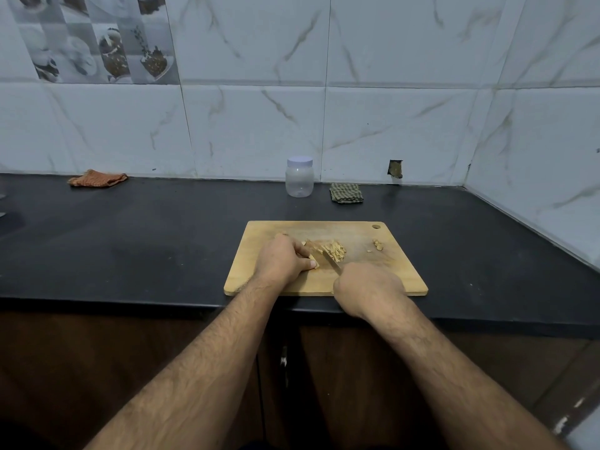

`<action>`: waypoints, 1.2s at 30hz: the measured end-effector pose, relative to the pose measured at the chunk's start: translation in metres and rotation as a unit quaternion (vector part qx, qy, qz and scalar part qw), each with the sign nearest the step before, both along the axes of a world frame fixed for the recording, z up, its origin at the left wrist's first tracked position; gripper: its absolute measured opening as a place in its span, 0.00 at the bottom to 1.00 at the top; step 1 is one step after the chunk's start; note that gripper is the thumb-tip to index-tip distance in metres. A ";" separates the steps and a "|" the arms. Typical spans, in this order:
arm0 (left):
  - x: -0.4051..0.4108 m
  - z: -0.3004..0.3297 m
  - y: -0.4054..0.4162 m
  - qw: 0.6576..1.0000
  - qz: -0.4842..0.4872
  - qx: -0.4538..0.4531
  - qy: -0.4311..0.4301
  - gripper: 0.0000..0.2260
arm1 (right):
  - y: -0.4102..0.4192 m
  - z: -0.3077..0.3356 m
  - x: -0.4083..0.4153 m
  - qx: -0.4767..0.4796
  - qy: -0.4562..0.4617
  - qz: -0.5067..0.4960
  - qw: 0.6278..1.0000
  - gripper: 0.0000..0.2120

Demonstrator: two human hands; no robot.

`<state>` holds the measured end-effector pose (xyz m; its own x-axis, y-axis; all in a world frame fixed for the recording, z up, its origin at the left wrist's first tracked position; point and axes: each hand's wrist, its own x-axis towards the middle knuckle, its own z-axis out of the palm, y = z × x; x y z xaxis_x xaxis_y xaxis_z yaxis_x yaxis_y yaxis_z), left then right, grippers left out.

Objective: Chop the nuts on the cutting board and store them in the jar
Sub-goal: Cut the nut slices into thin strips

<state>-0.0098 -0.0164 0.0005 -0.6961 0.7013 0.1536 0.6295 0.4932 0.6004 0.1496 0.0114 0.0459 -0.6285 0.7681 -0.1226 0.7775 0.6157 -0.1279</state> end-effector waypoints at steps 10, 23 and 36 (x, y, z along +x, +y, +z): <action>-0.001 0.003 -0.001 1.000 -0.014 -0.024 -0.003 0.12 | -0.005 0.001 -0.015 0.014 0.006 0.031 0.999 0.15; -0.005 0.002 0.001 0.999 -0.024 -0.029 -0.005 0.11 | -0.008 0.006 -0.023 0.005 -0.023 0.025 0.999 0.16; -0.005 0.002 0.002 0.999 -0.029 -0.034 0.001 0.11 | -0.015 -0.007 0.004 -0.034 -0.009 0.006 0.999 0.12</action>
<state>-0.0144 -0.0147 0.0021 -0.6541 0.7490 0.1057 0.6594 0.4961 0.5649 0.1536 -0.0036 0.0385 -0.6345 0.7503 -0.1856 0.7729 0.6148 -0.1569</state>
